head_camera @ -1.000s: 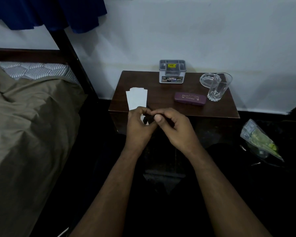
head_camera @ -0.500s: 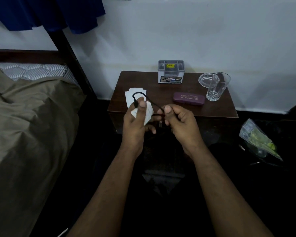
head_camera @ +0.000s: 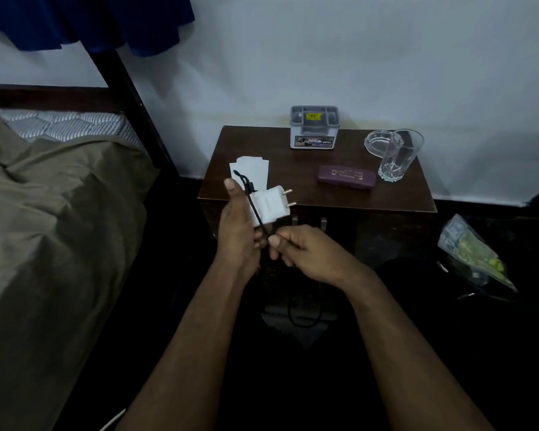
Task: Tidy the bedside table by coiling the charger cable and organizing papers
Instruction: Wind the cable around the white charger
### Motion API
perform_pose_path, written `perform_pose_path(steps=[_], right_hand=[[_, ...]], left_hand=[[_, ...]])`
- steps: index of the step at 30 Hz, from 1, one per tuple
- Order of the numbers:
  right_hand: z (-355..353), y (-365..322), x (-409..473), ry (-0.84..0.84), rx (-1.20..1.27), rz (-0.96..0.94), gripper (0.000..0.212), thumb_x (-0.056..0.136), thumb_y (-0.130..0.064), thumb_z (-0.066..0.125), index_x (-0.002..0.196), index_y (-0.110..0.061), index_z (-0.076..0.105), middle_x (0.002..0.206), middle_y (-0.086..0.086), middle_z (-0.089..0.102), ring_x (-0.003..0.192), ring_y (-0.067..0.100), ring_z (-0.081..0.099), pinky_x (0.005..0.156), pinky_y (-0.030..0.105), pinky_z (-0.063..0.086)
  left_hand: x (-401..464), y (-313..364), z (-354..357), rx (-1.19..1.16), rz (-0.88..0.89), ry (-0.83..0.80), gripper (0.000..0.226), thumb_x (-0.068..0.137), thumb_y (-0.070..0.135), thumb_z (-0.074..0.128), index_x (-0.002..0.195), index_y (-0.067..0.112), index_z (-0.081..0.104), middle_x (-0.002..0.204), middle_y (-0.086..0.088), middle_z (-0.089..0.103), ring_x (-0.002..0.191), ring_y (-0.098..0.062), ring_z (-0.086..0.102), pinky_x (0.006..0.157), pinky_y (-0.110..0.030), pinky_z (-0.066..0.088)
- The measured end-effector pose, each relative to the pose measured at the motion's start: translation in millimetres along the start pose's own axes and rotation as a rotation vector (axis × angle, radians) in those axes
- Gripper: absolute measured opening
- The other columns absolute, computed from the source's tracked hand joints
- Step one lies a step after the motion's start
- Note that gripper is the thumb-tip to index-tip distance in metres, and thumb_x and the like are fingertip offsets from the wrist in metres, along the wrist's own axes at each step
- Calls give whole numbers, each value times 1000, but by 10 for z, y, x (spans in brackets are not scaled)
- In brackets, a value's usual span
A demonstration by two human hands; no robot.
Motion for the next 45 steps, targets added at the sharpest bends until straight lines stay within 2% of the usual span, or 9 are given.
perform_pose_path(steps=[5, 8, 13, 16, 21, 28, 32, 36, 45], right_hand=[[-306, 49, -20, 156, -206, 30, 29, 90, -15, 69, 67, -31, 62, 63, -14, 67, 66, 4, 65, 67, 29, 49], [-330, 6, -53, 146, -292, 2, 18, 88, -1, 61, 80, -17, 66, 85, 0, 73, 86, 24, 71, 71, 37, 50], [-424, -67, -52, 236, -591, -20, 12, 93, -12, 56, 93, -15, 68, 94, 9, 73, 91, 34, 68, 78, 39, 51], [-464, -34, -44, 271, -740, 20, 17, 98, -25, 51, 100, -19, 66, 99, 7, 73, 98, 34, 67, 82, 39, 42], [-606, 135, 111, 251, -560, 145, 27, 102, -34, 46, 112, -19, 66, 107, 11, 73, 99, 35, 68, 81, 44, 55], [-546, 701, 356, 139, 168, 439, 44, 106, -40, 46, 69, -20, 60, 55, -8, 54, 55, 10, 48, 58, 24, 40], [-595, 619, 411, 128, 643, 394, 33, 107, -32, 46, 81, -19, 61, 59, -6, 56, 58, 10, 53, 63, 20, 47], [-564, 390, 450, 46, 720, 274, 30, 108, -25, 46, 83, -16, 60, 65, 1, 59, 61, 11, 57, 63, 16, 51], [-227, 139, 586, -122, 63, 1, 34, 108, -27, 46, 77, -27, 61, 80, 3, 58, 76, 16, 53, 79, 37, 43]], left_hand=[[-61, 99, 171, 348, 112, -173, 74, 101, 64, 27, 82, 8, 72, 63, -1, 72, 54, -8, 68, 49, -18, 50], [-101, 103, 287, 584, 206, -312, 71, 103, 59, 32, 80, -1, 65, 73, -10, 69, 67, -13, 63, 65, -28, 49], [-117, 111, 326, 858, 355, -372, 50, 104, 53, 40, 59, 33, 48, 55, 17, 54, 52, 3, 48, 52, -13, 34], [-126, 70, 387, 963, 420, -423, 48, 103, 52, 44, 66, 23, 54, 59, 11, 55, 56, 0, 51, 55, -14, 34], [89, 87, 561, 1166, 478, -420, 50, 103, 54, 43, 69, 18, 48, 69, -2, 54, 68, -18, 52, 61, -35, 35], [448, -13, 522, 1317, 481, -331, 50, 100, 59, 43, 71, 19, 44, 72, 2, 46, 75, -24, 50, 64, -34, 30], [583, 119, 490, 1298, 535, -134, 52, 97, 67, 41, 73, 20, 43, 61, 5, 40, 69, -24, 44, 62, -33, 29], [690, 226, 414, 1201, 503, 29, 53, 98, 67, 40, 73, 20, 39, 58, 3, 40, 66, -31, 48, 61, -33, 28], [1018, -111, 58, 357, -7, 200, 70, 102, 63, 34, 79, 7, 70, 70, -6, 70, 59, -13, 62, 55, -23, 48]])
Point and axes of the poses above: each hand's wrist, its own x-axis towards the middle knuckle, its own z-axis out of the palm, y = z × x, the point moved 10 cm from there along x, towards the middle knuckle
